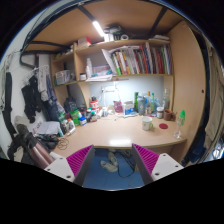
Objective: Pour water
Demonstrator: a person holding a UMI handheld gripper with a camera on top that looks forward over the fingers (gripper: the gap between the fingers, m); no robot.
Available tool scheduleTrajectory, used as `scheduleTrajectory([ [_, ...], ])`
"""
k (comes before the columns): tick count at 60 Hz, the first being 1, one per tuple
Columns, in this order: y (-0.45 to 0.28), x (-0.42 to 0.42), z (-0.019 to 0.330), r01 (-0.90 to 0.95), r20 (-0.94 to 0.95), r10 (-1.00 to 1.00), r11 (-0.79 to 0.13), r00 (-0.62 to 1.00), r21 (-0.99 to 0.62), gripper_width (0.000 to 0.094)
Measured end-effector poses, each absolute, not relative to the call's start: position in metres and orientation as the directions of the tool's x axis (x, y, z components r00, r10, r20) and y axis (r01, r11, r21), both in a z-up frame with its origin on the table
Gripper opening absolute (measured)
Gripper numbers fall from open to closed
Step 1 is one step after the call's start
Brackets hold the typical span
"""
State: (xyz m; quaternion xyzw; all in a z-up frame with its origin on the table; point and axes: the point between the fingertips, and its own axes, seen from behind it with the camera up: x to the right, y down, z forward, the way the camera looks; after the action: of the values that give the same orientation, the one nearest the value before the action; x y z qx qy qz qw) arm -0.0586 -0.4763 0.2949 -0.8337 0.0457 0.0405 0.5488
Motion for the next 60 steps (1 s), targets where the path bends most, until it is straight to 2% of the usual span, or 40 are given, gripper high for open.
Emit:
scheduleTrajectory([
  [16,-0.485,-0.08,0.293,-0.089,-0.075,-0.052,-0.358,0.996,-0.929,0.0834],
  [33,-0.47,-0.028,0.276,-0.099,-0.064,-0.116,-0.328,0.991,-0.939,0.0833],
  [37,-0.457,0.002,0.276,-0.072,-0.039,-0.124,-0.281,0.992,-0.957,0.0833],
  [46,-0.425,0.103,0.255,-0.083,-0.021,-0.213,-0.288,0.977,-0.954,0.0832],
  [60,-0.34,0.286,0.198,-0.109,-0.033,-0.323,-0.22,0.946,-0.969,0.0832],
])
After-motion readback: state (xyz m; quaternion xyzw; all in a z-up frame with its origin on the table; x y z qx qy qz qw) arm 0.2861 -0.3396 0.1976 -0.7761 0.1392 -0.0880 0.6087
